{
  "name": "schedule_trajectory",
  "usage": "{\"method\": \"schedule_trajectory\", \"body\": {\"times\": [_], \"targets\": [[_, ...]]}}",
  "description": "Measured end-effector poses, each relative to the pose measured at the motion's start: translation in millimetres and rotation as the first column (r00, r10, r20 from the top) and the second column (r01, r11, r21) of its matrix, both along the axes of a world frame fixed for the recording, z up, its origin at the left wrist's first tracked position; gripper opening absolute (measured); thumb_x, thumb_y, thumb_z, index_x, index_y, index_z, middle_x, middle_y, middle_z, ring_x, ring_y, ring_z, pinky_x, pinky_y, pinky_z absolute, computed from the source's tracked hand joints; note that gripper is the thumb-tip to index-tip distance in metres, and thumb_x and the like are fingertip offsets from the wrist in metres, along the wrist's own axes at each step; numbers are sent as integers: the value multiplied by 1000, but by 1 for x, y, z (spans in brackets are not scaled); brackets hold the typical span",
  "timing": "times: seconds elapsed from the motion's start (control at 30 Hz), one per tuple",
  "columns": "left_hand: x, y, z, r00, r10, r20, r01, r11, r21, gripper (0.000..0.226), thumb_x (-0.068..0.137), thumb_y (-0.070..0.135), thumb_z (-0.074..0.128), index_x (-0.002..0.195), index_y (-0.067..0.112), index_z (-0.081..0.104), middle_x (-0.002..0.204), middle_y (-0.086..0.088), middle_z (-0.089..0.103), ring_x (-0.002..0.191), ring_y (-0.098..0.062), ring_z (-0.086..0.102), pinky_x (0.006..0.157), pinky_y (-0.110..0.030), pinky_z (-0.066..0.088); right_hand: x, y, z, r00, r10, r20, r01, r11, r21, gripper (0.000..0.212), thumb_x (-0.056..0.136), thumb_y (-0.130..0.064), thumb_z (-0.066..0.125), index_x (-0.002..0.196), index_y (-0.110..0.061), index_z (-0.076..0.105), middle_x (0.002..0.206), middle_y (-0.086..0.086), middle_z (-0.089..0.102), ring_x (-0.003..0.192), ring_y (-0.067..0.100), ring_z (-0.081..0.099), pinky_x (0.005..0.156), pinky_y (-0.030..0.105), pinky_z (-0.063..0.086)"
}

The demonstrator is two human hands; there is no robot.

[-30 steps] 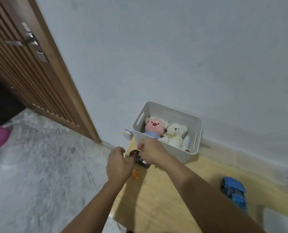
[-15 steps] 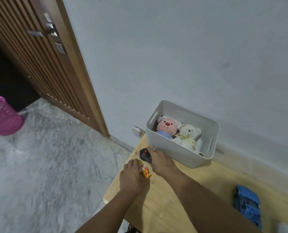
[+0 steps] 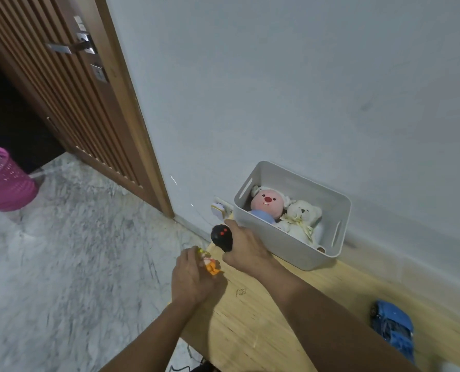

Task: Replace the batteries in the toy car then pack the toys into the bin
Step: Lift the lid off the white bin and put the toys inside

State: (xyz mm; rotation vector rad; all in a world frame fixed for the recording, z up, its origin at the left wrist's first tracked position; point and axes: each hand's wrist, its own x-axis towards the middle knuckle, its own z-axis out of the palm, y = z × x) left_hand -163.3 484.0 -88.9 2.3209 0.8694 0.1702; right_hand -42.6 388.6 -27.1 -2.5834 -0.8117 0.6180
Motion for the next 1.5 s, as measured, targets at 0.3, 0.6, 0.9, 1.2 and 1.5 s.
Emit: {"method": "schedule_trajectory", "body": {"times": [0.3, 0.6, 0.9, 1.2, 1.5], "targets": [[38, 38, 59, 897, 51, 439, -53, 999, -7, 72, 65, 31, 81, 125, 11, 48, 116, -1, 48, 108, -18, 50, 87, -35, 49, 10, 15, 84, 985, -173, 24, 151, 912, 380, 67, 66, -22, 62, 126, -40, 37, 110, 2, 60, 98, 29, 58, 77, 36, 48], [99, 14, 124, 809, -173, 561, 168, 984, 61, 71, 68, 34, 75, 129, 14, 45, 117, 9, 45, 109, -16, 51, 86, -30, 45, 65, -62, 95, 881, -462, 107, 448, 885, 131, 60, 70, -14, 64, 123, -31, 40, 108, 9, 62, 95, 34, 59, 74, 33, 46], [142, -9, 120, 874, -335, 350, 330, 941, 78, 68, 66, 35, 80, 124, 19, 48, 120, 1, 51, 110, -18, 50, 85, -30, 45, 78, -104, 63, 932, -345, 108, 361, 909, -208, 37, 79, -23, 57, 116, -20, 60, 119, 12, 63, 109, 33, 60, 83, 33, 50], [174, -26, 112, 860, -454, 233, 466, 885, 6, 48, 61, 42, 75, 96, 23, 49, 96, 4, 50, 83, -15, 55, 63, -25, 42, 88, -109, 61, 976, -212, 41, 215, 926, -310, 40, 81, -16, 59, 120, -16, 64, 125, 11, 62, 115, 32, 57, 95, 36, 51], [217, -38, 92, 735, -669, -108, 670, 741, -35, 60, 68, 28, 73, 123, 26, 48, 117, -3, 63, 105, -28, 61, 91, -38, 52, 100, -119, 59, 955, -288, -69, 265, 934, -240, 73, 67, -12, 81, 133, -18, 50, 132, 8, 56, 119, 28, 55, 95, 32, 49]]}}
